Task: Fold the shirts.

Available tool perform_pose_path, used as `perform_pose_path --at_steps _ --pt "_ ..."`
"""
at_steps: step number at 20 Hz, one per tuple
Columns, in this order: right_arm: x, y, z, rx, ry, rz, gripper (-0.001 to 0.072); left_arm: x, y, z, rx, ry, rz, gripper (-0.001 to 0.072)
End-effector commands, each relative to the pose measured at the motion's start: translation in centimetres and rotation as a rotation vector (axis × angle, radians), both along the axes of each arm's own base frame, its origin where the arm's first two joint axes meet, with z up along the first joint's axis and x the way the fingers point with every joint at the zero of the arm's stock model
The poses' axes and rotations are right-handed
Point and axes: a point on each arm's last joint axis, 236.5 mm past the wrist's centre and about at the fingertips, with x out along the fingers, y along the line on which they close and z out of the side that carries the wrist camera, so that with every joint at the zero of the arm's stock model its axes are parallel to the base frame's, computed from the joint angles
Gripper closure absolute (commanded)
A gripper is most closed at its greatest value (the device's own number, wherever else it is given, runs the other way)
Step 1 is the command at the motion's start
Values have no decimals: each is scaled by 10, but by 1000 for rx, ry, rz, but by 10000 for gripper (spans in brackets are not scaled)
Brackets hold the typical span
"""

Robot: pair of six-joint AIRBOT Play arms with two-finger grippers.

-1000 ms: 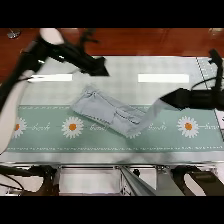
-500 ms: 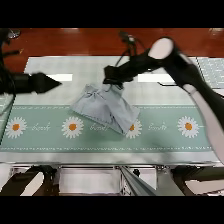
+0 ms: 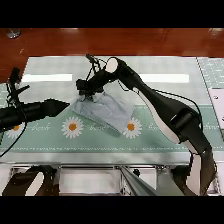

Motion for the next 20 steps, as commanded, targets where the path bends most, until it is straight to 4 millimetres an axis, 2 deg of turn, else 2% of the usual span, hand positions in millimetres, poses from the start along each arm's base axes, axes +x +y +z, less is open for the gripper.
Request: perform_pose_path --at_steps 1,2,3,5,7,8,10,11,12,13,14,15,16,18,20 --pt "-12 22 4 66 24 22 153 12 6 -10 1 6 41 685" --pt "-18 23 11 95 1 74 84 16 7 -14 2 17 50 684" --pt "-22 17 18 108 -2 118 85 20 9 -18 7 21 53 685" --pt "-30 -16 36 79 -4 216 87 24 12 -28 26 28 42 684" --pt "-27 -84 53 -71 -26 266 91 28 19 -32 24 44 65 685" --pt "-20 -131 61 -204 -64 262 91 29 22 -32 24 44 78 684" --pt "-3 -221 82 -445 -132 130 91 30 28 -33 30 50 89 684" --pt "0 -258 94 -511 -178 62 91 28 30 -37 47 55 83 685" --pt "-1 -285 102 -540 -225 -29 91 26 30 -39 60 61 74 685" --pt "-3 -304 104 -537 -265 -146 91 23 30 -42 70 68 64 684" --pt "-9 -321 97 -517 -282 -302 91 21 30 -43 76 75 54 685" --pt "-23 -332 80 -481 -266 -436 91 18 29 -45 81 82 47 685" --pt "-44 -339 54 -427 -224 -568 91 17 28 -47 80 88 42 684" --pt "-85 -338 -11 -275 -49 -792 91 14 25 -52 80 97 33 684" --pt "-122 -319 -55 -154 162 -872 92 12 22 -55 81 101 25 684"
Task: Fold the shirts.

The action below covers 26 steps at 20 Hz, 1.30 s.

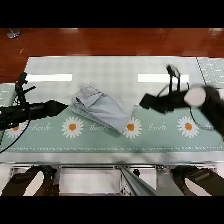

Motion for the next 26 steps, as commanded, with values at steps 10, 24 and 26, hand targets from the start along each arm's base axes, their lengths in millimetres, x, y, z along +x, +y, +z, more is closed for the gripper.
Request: perform_pose_path --at_steps 10,24,26 --pt "-10 71 -100 260 201 -154 93 1 -2 -13 7 28 0 685" --pt "102 99 83 109 -99 380 677 1 -2 -15 6 34 -1 684" --pt "114 71 129 56 -152 378 677 0 -2 -15 6 35 -2 685"
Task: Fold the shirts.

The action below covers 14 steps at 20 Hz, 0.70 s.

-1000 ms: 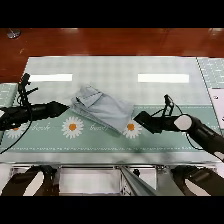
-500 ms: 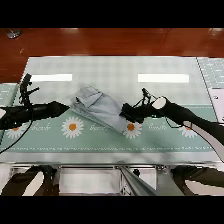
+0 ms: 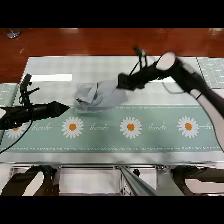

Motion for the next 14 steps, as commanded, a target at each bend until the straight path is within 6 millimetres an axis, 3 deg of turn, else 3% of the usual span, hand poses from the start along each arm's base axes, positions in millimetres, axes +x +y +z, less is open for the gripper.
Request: perform_pose_path --at_steps 1,4,6,9,14 --pt "21 -63 83 -144 -117 -20 677 -1 0 0 0 2 -4 684" --pt "34 -127 136 -202 -194 -148 677 -2 -1 -1 -2 6 -9 684" --pt "35 -177 160 -205 -205 -265 677 -2 -1 -1 -2 6 -9 684" --pt "18 -254 167 -239 -138 -418 677 -2 -1 -1 -2 6 -9 684" --pt "-46 -359 153 -331 86 -643 677 0 0 0 1 -1 1 684"
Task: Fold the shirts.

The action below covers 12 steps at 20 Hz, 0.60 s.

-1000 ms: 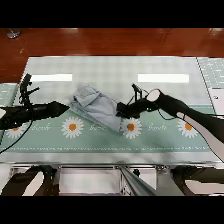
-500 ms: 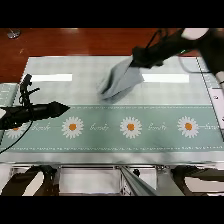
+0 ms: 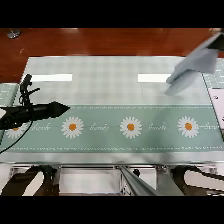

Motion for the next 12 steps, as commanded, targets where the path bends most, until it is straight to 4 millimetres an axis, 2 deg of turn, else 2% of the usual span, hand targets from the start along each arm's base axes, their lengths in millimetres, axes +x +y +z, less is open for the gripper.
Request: perform_pose_path --at_steps 1,3,5,7,9,10,12 --pt "-56 -70 -9 -53 151 -183 677 1 1 0 2 -4 6 684" --pt "-84 -87 -23 -74 212 -261 677 3 2 0 4 -8 12 684" --pt "-122 -98 -52 -92 319 -320 677 5 3 1 6 -15 20 685" --pt "-169 -119 -76 -132 420 -433 677 8 5 1 10 -24 32 684" --pt "-226 -143 -96 -199 530 -563 677 11 7 2 14 -34 43 684" --pt "-262 -151 -108 -236 600 -649 677 12 8 2 15 -36 46 684" --pt "-319 -150 -138 -254 682 -788 677 13 8 2 16 -40 51 684"
